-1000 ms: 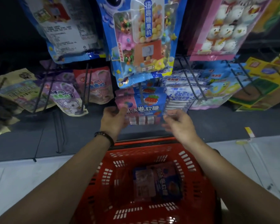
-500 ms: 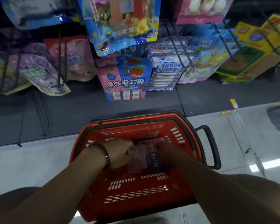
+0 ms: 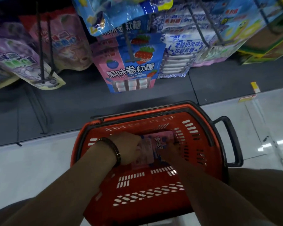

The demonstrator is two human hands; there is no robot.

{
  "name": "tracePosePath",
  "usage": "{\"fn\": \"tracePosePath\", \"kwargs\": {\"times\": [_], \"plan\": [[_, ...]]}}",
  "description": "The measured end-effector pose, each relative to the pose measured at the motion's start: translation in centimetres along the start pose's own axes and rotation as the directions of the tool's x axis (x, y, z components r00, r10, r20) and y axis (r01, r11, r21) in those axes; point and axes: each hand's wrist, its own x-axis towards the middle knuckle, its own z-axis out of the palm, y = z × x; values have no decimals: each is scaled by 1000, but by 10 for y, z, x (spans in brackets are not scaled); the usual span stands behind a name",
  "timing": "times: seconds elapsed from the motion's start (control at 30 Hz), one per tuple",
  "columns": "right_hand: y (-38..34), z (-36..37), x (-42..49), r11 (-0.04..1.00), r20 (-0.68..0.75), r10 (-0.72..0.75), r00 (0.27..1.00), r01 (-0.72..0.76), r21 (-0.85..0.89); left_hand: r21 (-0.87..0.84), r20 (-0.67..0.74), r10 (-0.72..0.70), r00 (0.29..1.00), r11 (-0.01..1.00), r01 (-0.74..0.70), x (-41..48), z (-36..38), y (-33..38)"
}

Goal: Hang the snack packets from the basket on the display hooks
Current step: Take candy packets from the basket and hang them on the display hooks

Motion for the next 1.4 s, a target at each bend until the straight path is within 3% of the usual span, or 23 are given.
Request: {"fn": "tracePosePath", "kwargs": {"times": [0.23, 0.33, 0.43, 0.47, 0.57, 0.63, 0.7, 0.83, 0.93, 1.07, 1.27, 1.4], "plan": [[-10, 14, 5, 990, -23, 141, 990, -141, -23, -21, -35, 0, 999, 1000, -1, 5, -4, -5], [-4, 16, 7, 997, -116, 79, 990, -76, 30, -40, -22, 4, 1000, 999, -4, 7, -8, -2], [1, 22, 10, 977, -190, 52, 980, -11, 211, -34, -13, 11, 1000, 999, -12, 7, -13, 0], [1, 22, 11, 983, -159, 34, 987, -4, 185, -35, -14, 9, 1000, 999, -9, 6, -15, -1], [-4, 16, 11, 993, 71, 13, 997, -5, -120, -44, -19, -1, 1000, 999, 0, 5, -17, -6], [-6, 11, 6, 973, 132, 17, 991, 14, -229, -36, -35, -2, 999, 999, 1, 5, -17, -9], [-6, 6, 1, 974, 139, -16, 990, 46, -222, -19, -49, 6, 999, 1000, -7, 5, -16, -11], [-12, -6, -13, 996, 209, -65, 976, 50, 77, 14, -57, 1, 998, 1000, 0, 5, -10, -16], [-20, -19, -34, 985, 227, -168, 959, 169, 12, 48, -57, -29, 998, 998, 32, 4, -2, -20], [-35, -50, -77, 897, 241, -350, 905, 398, -193, -71, -148, -58, 987, 996, 48, -4, 16, -24], [-74, -114, -157, 636, 342, -568, 748, 663, -395, -392, -407, -94, 908, 916, -80, -36, 48, -15], [-98, -147, -215, 471, 386, -677, 627, 772, -428, -660, -507, -112, 855, 688, -302, -71, 52, 6]]}}
